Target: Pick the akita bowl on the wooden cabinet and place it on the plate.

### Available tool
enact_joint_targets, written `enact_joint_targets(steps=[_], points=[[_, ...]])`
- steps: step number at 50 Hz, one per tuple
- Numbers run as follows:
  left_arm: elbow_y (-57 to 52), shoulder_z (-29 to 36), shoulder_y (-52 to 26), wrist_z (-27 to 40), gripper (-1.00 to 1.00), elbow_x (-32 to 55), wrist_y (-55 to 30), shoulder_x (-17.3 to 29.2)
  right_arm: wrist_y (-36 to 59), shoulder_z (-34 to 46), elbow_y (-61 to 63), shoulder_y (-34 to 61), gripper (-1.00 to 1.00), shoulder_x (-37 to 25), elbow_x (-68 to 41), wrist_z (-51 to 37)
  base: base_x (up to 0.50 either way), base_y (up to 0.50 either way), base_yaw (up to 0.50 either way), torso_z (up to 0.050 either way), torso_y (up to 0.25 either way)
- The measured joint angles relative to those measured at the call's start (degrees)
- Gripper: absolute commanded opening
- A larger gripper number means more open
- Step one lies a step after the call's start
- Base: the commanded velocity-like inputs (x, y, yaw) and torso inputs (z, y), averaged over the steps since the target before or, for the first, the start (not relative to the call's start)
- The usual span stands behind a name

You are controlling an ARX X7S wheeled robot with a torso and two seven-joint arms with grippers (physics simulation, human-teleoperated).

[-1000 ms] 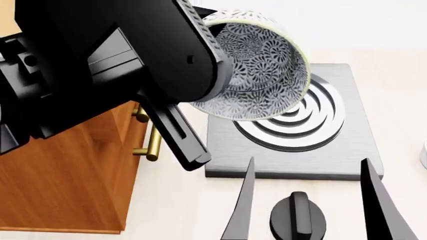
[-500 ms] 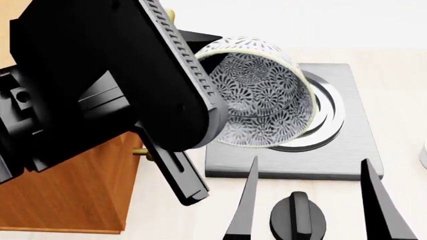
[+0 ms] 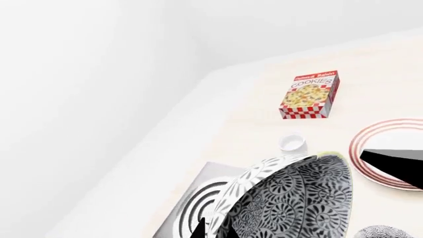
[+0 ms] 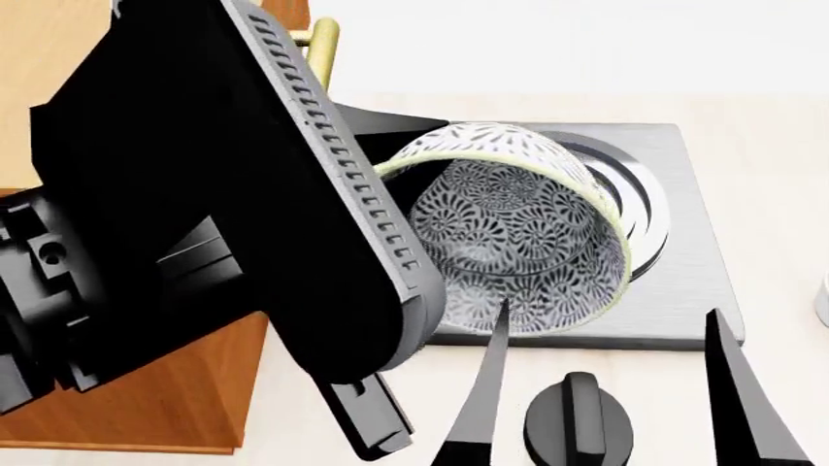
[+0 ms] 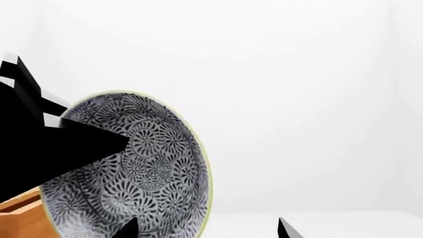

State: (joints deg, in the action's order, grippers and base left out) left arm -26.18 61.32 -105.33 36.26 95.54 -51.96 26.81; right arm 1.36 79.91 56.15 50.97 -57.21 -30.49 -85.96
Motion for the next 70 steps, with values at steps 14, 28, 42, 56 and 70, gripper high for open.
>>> enact_joint_targets(steps=[14,28,42,56,70], points=[[-0.71,0.09,1.17,0.07,-1.0,-0.06,0.7,-0.1,0.5,-0.8,0.1,-0.69,1.0,0.43,-0.2,0.56,0.0,0.0,0.0,0.0,0.001],[-1.67,-0.21,1.8,0.77,-1.0,0.91,1.35,0.02,-0.32,-1.86,-0.33,-1.64,1.0,-0.02,-0.27,0.89,0.0,0.0,0.0,0.0,0.0],[-2.4,-0.42,2.51,1.07,-1.0,1.13,1.91,0.4,-0.5,-2.66,-0.34,-2.34,-1.0,-0.17,-0.07,1.35,0.0,0.0,0.0,0.001,0.001],[-2.78,-0.48,3.02,1.49,-1.0,1.15,2.3,0.55,0.98,-3.18,0.75,-2.54,-1.0,-0.14,0.44,1.45,0.0,0.0,0.0,0.0,0.0],[-2.52,-0.57,3.49,1.46,1.0,1.14,2.53,0.45,10.67,-13.26,2.43,-6.06,-1.0,1.9,-6.6,-1.16,0.0,0.0,0.0,0.0,0.0]])
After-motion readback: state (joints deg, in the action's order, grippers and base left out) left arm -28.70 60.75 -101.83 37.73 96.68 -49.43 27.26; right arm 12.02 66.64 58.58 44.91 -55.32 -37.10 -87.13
